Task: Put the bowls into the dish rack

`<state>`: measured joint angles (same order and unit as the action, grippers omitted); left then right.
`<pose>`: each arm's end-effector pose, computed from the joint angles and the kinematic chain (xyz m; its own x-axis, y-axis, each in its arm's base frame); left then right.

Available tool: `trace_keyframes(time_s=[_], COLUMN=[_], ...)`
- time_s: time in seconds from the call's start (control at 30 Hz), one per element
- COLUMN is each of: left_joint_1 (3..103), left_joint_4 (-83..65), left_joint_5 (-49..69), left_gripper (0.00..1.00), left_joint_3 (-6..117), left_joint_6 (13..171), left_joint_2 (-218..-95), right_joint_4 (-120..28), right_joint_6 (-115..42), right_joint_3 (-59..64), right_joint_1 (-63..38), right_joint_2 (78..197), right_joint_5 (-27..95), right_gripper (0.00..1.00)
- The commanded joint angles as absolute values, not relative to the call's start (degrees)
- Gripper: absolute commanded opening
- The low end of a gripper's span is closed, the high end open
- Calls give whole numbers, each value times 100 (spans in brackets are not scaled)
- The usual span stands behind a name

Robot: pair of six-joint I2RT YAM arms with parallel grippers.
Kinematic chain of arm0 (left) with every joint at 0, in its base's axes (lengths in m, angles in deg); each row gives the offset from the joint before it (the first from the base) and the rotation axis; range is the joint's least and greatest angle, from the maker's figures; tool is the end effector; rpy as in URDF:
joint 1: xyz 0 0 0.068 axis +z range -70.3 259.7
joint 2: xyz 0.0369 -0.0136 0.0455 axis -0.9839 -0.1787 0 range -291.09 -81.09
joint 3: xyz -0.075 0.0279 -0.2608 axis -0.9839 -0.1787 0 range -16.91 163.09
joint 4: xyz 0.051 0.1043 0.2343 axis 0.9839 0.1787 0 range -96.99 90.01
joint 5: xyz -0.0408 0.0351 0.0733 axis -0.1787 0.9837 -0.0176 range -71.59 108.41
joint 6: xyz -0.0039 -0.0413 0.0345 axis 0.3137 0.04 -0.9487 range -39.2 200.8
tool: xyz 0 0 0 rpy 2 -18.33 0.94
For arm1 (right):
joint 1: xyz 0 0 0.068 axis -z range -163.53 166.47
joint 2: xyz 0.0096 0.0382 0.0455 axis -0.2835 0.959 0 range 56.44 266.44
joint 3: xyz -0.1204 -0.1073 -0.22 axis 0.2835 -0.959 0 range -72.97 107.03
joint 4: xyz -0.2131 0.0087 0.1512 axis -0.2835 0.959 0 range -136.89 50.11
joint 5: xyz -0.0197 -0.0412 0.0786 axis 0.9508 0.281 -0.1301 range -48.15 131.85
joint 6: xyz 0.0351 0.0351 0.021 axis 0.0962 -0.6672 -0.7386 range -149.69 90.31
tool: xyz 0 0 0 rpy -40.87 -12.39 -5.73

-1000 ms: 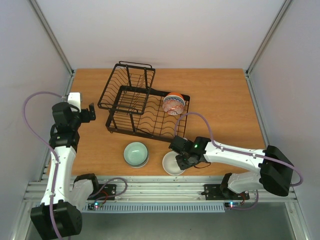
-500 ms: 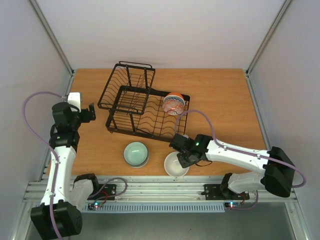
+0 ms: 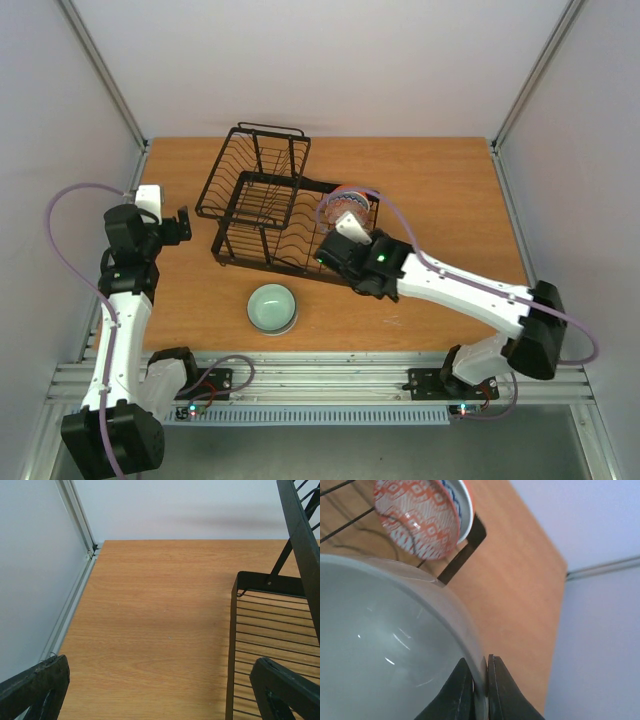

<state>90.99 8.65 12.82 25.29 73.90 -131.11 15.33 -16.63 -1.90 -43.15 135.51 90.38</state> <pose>0.1984 0.0361 0.2983 -0.4005 0.0421 -0.9153 -0.0594 0.9957 0.0718 0.1514 0.2056 0.3063 -0.3635 -0.9159 -0.1704 -0.5391 0.3560 -0.7633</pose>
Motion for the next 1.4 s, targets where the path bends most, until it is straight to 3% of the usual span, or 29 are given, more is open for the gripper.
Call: trace_keyframes(time_s=[0.0, 0.27, 0.6, 1.37], left_joint_1=[9148, 9148, 9148, 9150], left_joint_4=[622, 592, 565, 551], left_joint_5=[1252, 1239, 1251, 1203], left_gripper=[99, 99, 99, 99], left_joint_3=[2511, 2498, 2485, 2470], left_joint_6=[7394, 7394, 7394, 7421], left_joint_2=[-13075, -13097, -13084, -13066], right_joint_4=[-619, -5675, -8017, -6490], right_joint_6=[526, 4424, 6538, 5337], right_joint_3=[-372, -1333, -1545, -1624], right_joint_1=[-4203, -4008, -3754, -3554], right_joint_2=[13984, 14547, 15267, 15614], right_joint_5=[10530, 10594, 10347, 10027], right_gripper=[1, 1, 1, 1])
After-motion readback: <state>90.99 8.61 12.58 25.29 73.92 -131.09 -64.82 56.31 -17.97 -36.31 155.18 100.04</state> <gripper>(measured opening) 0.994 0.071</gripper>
